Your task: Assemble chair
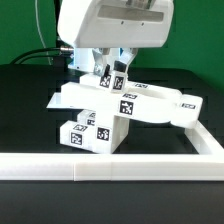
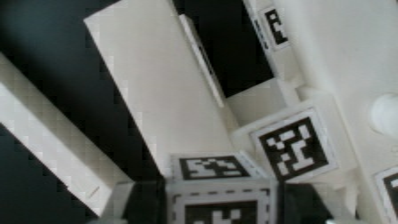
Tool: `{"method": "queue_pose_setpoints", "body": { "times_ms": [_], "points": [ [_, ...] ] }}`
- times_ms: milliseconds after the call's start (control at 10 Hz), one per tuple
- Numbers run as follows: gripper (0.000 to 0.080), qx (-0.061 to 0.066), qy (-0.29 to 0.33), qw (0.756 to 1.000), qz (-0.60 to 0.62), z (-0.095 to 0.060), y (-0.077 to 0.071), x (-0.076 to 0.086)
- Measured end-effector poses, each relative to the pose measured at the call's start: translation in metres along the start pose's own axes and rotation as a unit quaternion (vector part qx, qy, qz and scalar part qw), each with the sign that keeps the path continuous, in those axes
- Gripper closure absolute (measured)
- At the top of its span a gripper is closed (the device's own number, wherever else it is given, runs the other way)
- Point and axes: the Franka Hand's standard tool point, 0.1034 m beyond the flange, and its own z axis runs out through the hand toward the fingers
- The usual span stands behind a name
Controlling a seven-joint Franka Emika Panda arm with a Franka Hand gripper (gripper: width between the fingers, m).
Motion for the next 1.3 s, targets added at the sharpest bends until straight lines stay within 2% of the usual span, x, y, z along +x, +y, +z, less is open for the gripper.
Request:
{"method": "queue_pose_setpoints", "body": {
  "times_ms": [100,200,400,500,900,1100,1200,1300],
  "points": [
    [0.0517,0.012,-0.003,0.999,0.041,0.001,-0.001,-0.003],
    [0.0517,0.048,-0.020,0.994,0.092,0.004,0.003,-0.012],
    [0.0517,0.100,-0.029,0.978,0.180,0.006,0.007,-0.015],
    [0.0517,0.111,-0.027,0.969,0.220,0.006,0.007,-0.015],
    [0.0517,0.106,-0.038,0.937,0.330,0.005,0.006,-0.013],
    [0.0517,0.149,-0.026,0.884,0.442,0.009,0.016,-0.021],
    [0.0517,0.146,-0.001,0.868,0.475,0.009,0.020,-0.022],
    [0.0517,0.144,0.018,0.861,0.487,0.010,0.020,-0.023]
  ]
}}
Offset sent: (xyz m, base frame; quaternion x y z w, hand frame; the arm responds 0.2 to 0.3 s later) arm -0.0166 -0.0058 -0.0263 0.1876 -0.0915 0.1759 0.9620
